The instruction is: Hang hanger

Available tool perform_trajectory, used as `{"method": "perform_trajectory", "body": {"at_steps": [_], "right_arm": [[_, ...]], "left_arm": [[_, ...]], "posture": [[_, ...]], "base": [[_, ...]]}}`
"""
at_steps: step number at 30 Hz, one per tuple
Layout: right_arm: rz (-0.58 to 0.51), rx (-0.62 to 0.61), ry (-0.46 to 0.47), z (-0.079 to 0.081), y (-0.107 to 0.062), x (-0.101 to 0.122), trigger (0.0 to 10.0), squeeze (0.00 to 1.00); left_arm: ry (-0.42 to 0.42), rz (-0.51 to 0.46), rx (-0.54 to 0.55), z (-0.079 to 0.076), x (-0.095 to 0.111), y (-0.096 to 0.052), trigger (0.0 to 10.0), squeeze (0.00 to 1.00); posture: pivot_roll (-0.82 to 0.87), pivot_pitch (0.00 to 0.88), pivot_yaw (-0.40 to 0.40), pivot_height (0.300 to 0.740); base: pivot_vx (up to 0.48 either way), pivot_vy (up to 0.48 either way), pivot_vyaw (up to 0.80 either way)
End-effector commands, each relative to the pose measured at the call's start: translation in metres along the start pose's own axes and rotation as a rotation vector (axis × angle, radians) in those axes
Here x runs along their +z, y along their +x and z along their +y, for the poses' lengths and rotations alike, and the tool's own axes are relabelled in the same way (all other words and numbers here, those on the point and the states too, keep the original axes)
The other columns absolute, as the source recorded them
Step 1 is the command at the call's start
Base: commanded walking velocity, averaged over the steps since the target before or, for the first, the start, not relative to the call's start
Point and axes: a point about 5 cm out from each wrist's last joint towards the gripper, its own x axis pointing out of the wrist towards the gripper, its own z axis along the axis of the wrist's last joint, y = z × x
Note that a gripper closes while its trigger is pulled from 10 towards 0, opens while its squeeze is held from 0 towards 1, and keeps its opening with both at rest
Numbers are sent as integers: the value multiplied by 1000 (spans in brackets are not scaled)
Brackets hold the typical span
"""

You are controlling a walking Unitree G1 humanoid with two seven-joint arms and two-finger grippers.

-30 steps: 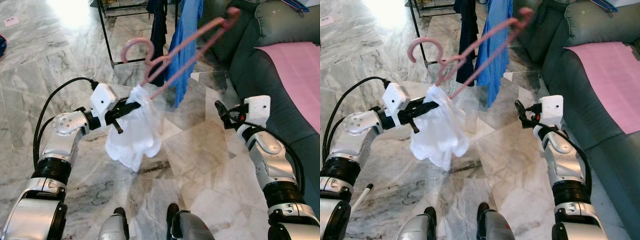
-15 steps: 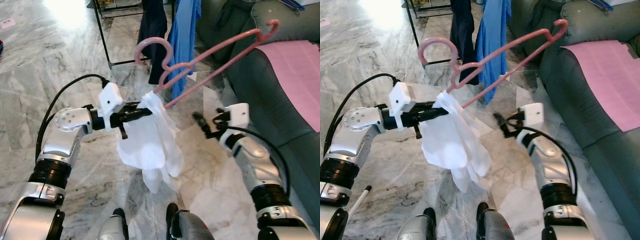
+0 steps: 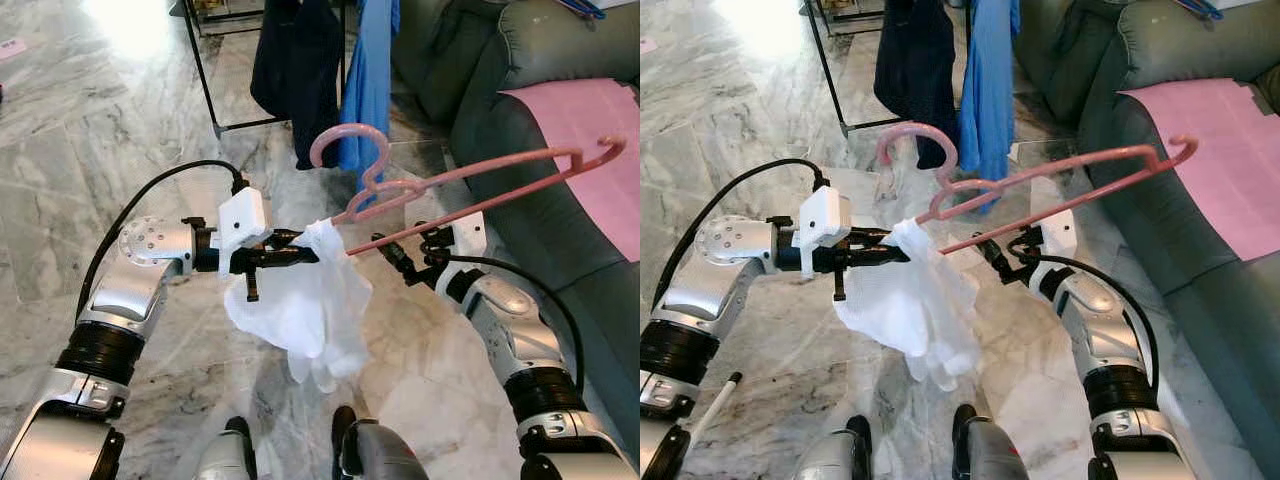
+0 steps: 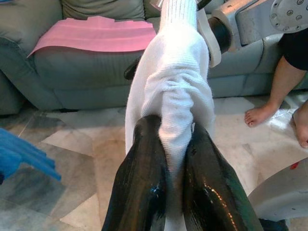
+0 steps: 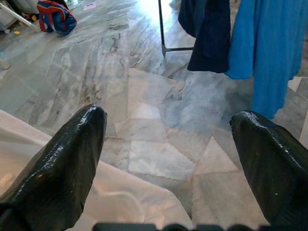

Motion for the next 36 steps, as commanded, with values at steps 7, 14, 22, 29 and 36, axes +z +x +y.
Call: {"method": "perform_trajectory", "body": {"at_steps": [7, 14, 22, 29, 36], "right_arm": [[120, 193, 58, 26, -7, -29, 10000, 0], [157, 183, 58, 25, -9, -39, 10000, 0], [181, 129, 74, 18, -11, -45, 10000, 0], [207, 50, 101, 13, -13, -57, 0, 0], [216, -67, 131, -3, -20, -61, 0, 0]], "left_arm": [[76, -76, -13, 3, 22, 10, 0, 0], [89, -131, -36, 2, 38, 11, 0, 0], [83, -203, -61, 1, 55, 9, 0, 0], [76, -249, -65, 1, 69, 7, 0, 0], [74, -251, -55, 2, 71, 4, 0, 0]], "posture": [[-33, 309, -70, 740], [-32, 312, -71, 740], [-32, 311, -75, 740], [-32, 311, -77, 740], [-31, 312, -77, 740]], "base": [[0, 0, 0], [0, 0, 0], [0, 0, 0], [0, 0, 0], [0, 0, 0]]}}
